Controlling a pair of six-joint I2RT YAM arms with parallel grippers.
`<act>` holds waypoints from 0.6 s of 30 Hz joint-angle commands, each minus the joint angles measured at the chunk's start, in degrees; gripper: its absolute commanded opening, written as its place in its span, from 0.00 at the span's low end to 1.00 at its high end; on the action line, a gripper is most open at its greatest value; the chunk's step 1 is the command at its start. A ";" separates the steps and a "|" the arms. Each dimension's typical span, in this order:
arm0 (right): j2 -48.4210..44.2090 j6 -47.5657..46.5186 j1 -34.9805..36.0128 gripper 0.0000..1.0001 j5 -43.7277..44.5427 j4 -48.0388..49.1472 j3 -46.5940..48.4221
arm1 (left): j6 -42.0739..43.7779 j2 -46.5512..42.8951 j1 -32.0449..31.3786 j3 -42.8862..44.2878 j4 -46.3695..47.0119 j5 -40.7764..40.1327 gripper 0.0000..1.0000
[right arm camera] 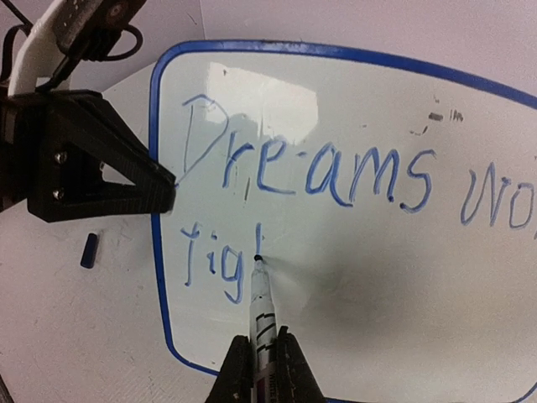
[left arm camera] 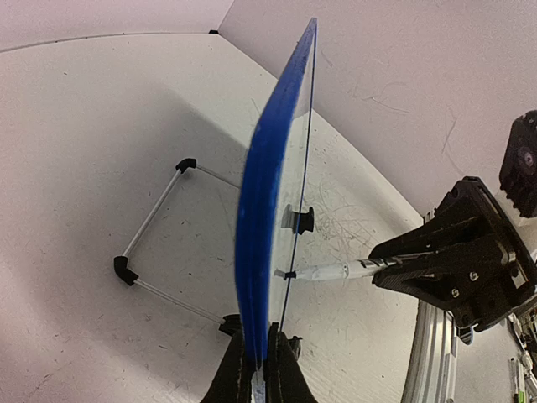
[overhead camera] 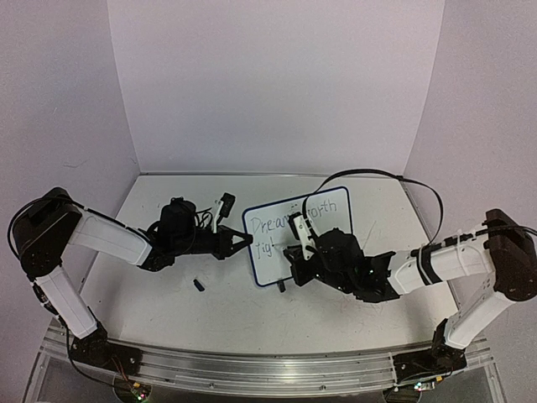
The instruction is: Write a sentence on the whiteboard
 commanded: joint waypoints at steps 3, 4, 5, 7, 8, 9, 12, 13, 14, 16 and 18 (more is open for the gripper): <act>-0.43 1.72 0.34 0.00 0.02 -1.43 -1.73 | 1.81 -1.72 0.16 0.55 -0.91 -1.78 0.00; -0.40 1.78 0.37 0.00 0.02 -1.43 -1.90 | 1.78 -1.73 0.16 0.56 -0.98 -1.75 0.00; -0.36 1.80 0.38 0.00 0.08 -1.43 -2.00 | 1.75 -1.70 0.19 0.56 -1.04 -1.75 0.00; -0.30 1.71 0.38 0.00 0.47 -1.43 -1.86 | 1.72 -1.64 0.19 0.59 -1.02 -1.72 0.00; -0.30 1.59 0.40 0.00 0.72 -1.40 -1.67 | 1.72 -1.66 0.17 0.64 -1.01 -1.68 0.00; -0.30 1.44 0.37 0.00 0.93 -1.26 -1.34 | 1.72 -1.67 0.14 0.64 -1.00 -1.66 0.00; -0.34 1.11 0.40 0.00 1.42 -0.50 -0.18 | 1.64 -1.58 0.18 0.63 -1.00 -1.58 0.00; -0.24 0.91 0.36 0.00 1.58 -0.18 0.30 | 1.64 -1.55 0.18 0.64 -1.01 -1.63 0.00; -0.09 0.71 0.36 0.00 1.79 -0.03 0.77 | 1.67 -1.55 0.16 0.64 -1.01 -1.60 0.00; 0.30 0.56 0.35 0.00 2.03 0.31 1.55 | 1.64 -1.70 0.13 0.66 -1.00 -1.58 0.00; 0.60 0.45 0.31 0.00 2.42 0.53 2.01 | 1.63 -1.93 0.17 0.54 -1.02 -1.58 0.00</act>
